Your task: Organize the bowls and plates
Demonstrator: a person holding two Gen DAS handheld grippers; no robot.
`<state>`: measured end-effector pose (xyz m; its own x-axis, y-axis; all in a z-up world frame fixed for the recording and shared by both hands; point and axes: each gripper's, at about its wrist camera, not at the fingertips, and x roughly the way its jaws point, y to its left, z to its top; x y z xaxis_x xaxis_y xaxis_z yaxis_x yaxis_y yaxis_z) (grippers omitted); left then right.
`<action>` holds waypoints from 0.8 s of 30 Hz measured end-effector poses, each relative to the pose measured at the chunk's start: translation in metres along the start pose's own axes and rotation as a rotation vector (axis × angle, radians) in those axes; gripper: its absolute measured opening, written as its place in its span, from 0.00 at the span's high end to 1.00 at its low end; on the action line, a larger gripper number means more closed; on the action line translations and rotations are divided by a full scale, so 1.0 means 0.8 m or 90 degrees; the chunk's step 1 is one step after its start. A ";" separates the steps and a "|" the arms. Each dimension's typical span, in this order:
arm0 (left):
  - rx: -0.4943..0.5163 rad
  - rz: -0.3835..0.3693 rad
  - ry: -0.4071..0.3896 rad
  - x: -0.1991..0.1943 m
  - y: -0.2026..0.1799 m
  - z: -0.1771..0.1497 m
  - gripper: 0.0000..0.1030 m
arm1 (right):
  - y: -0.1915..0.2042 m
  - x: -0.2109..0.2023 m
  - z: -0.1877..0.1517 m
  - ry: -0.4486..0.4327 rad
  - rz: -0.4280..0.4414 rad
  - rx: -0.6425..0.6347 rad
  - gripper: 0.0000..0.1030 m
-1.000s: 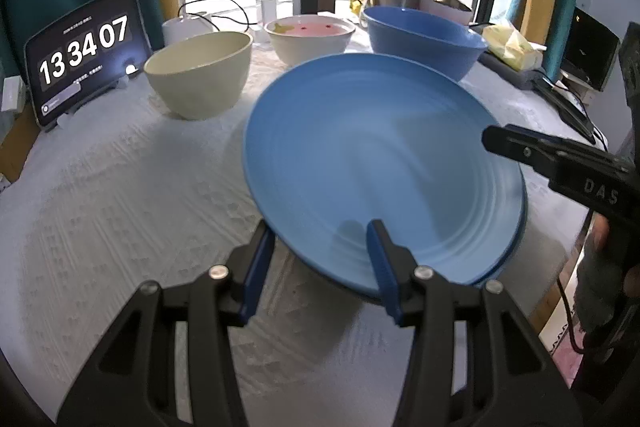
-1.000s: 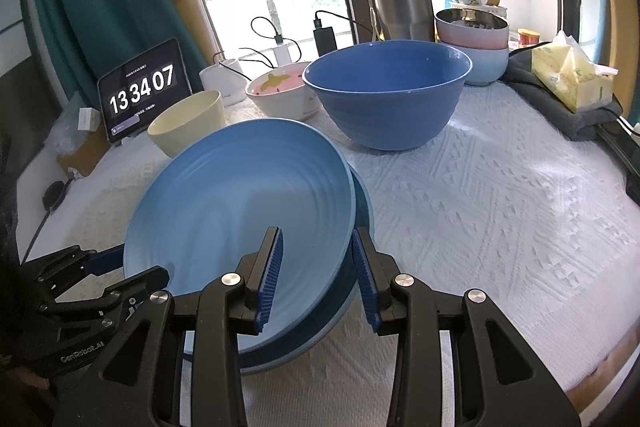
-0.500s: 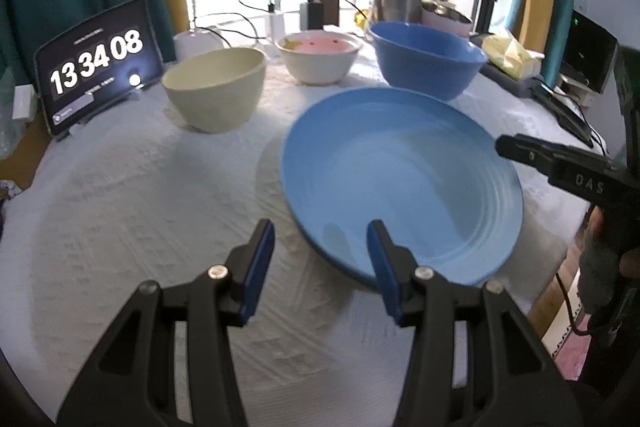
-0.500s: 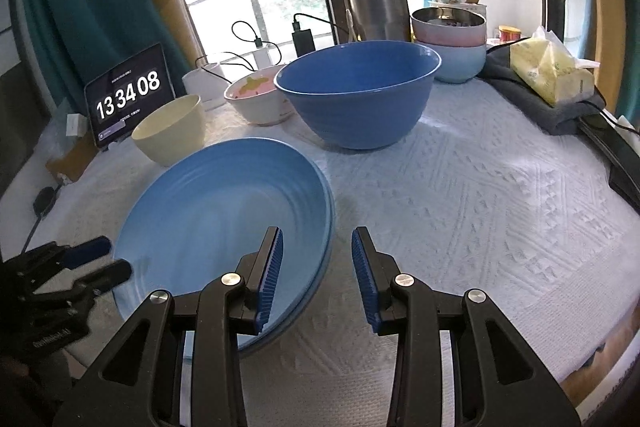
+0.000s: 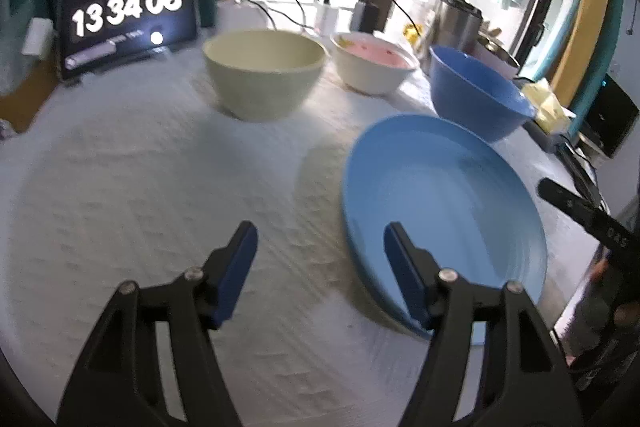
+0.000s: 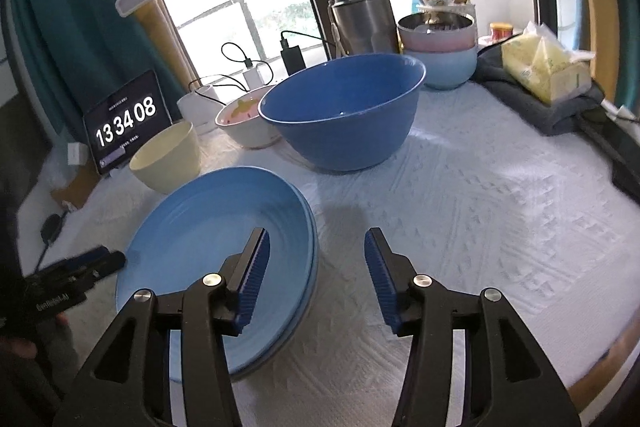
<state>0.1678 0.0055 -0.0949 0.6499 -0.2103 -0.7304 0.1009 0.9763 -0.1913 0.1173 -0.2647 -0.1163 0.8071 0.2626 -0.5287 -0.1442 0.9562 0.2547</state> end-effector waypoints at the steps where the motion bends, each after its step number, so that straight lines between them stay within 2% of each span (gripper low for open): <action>1: 0.002 -0.003 0.004 0.004 -0.003 -0.001 0.34 | -0.001 0.004 0.000 0.006 0.002 0.005 0.49; 8: 0.015 -0.009 0.038 0.032 -0.021 -0.004 0.34 | -0.004 0.025 -0.007 0.038 0.012 0.024 0.49; 15: 0.026 -0.019 0.021 0.035 -0.025 -0.006 0.35 | -0.014 0.047 -0.018 0.075 0.036 0.075 0.49; 17: 0.037 -0.025 0.016 0.034 -0.028 -0.008 0.36 | -0.011 0.047 -0.019 0.076 0.039 0.069 0.59; 20: 0.052 -0.037 0.014 0.031 -0.034 -0.010 0.45 | -0.006 0.047 -0.021 0.073 0.059 0.062 0.68; 24: 0.057 -0.042 0.010 0.028 -0.037 -0.012 0.48 | 0.002 0.046 -0.021 0.067 0.048 0.054 0.71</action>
<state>0.1720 -0.0289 -0.1122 0.6279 -0.2737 -0.7286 0.2096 0.9610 -0.1804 0.1373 -0.2516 -0.1489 0.7312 0.3489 -0.5862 -0.1494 0.9204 0.3614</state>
